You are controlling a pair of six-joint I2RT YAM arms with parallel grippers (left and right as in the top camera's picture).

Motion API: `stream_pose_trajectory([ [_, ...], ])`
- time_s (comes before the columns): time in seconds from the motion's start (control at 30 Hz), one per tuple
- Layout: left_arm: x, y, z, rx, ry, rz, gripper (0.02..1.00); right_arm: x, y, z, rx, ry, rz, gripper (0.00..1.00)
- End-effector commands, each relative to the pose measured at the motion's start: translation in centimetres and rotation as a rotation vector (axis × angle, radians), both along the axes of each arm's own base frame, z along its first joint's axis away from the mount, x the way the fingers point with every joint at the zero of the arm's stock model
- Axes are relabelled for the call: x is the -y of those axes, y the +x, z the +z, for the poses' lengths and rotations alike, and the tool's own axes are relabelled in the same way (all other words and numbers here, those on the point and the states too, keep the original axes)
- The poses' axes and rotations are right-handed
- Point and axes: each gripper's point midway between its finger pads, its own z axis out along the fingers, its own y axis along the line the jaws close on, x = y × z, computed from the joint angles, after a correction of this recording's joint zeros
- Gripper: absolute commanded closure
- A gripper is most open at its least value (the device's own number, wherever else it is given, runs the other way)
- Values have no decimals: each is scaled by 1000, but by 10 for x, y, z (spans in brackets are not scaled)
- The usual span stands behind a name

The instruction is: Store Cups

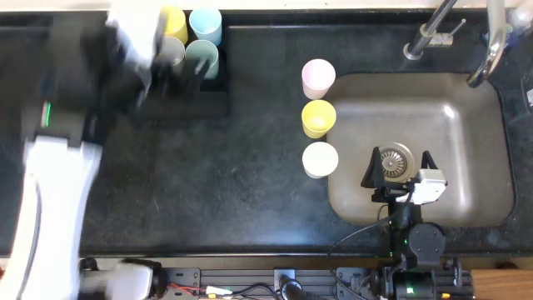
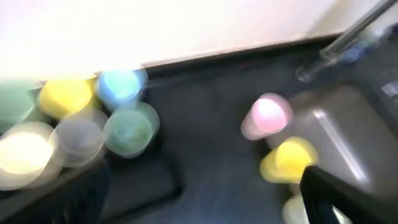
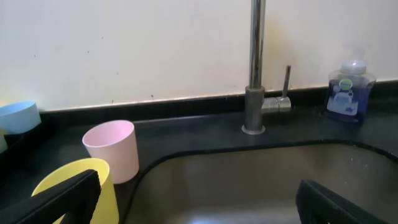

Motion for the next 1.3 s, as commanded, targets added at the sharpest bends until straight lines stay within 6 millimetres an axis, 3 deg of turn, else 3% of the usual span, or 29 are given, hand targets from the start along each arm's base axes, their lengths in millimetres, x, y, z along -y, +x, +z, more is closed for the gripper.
stream_pose_trajectory([
  [0.03,92,65,10,-100,-22,28,20,-1,0,-3,0,0,4,3],
  [0.13,137,86,-31,-231,-26,98,20,-1,0,-3,0,0,4,3],
  [0.23,158,89,-82,-392,-27,170,20,-1,0,-3,0,0,4,3],
  [0.33,166,88,-131,-524,-8,228,20,-1,0,-3,0,0,4,5],
  [0.57,172,90,-185,-659,-1,289,20,-1,0,-3,0,0,4,5],
  [0.7,179,88,-204,-704,2,290,20,-1,0,-3,0,0,4,3],
  [0.9,189,78,-211,-716,27,269,20,-1,0,-3,0,0,4,3],
  [1.3,189,67,-242,-791,85,276,20,-1,0,-3,0,0,4,3],
])
